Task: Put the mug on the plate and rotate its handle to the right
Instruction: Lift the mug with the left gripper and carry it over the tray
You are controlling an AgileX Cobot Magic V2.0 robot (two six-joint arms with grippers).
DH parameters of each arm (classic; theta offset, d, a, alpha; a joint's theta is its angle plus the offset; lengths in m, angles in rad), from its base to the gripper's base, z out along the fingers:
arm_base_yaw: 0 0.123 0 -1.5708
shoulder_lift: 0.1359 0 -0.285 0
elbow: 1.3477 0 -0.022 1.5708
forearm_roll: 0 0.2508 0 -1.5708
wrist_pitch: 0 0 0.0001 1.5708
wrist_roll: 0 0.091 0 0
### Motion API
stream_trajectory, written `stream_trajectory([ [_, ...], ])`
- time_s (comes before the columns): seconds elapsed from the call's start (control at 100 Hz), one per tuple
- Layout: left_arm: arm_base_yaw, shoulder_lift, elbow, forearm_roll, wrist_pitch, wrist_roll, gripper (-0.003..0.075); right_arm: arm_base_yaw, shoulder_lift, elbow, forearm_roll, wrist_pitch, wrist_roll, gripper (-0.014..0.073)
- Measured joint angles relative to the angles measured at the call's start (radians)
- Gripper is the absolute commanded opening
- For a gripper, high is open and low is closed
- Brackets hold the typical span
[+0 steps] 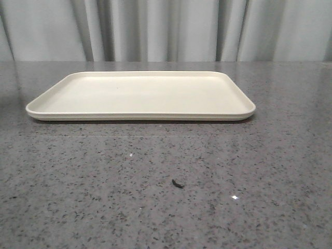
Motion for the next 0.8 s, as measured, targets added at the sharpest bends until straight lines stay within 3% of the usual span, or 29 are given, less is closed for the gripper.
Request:
stream_trajectory([
  [0.11, -0.048, 0.058, -0.127, -0.085, 0.002, 0.018, -0.0019, 0.000, 0.000, 0.000, 0.000, -0.002, 0.000, 0.0402],
  [0.36, -0.261, 0.248, -0.331, -0.106, 0.002, 0.026, -0.0019, 0.000, 0.000, 0.000, 0.000, 0.008, 0.000, 0.0402],
  [0.53, -0.366, 0.367, -0.362, -0.107, 0.002, 0.028, -0.0019, 0.000, 0.000, 0.000, 0.000, 0.021, 0.000, 0.0402],
  [0.8, -0.430, 0.528, -0.362, -0.099, 0.001, 0.028, -0.0019, 0.000, 0.000, 0.000, 0.000, 0.025, 0.000, 0.0402],
])
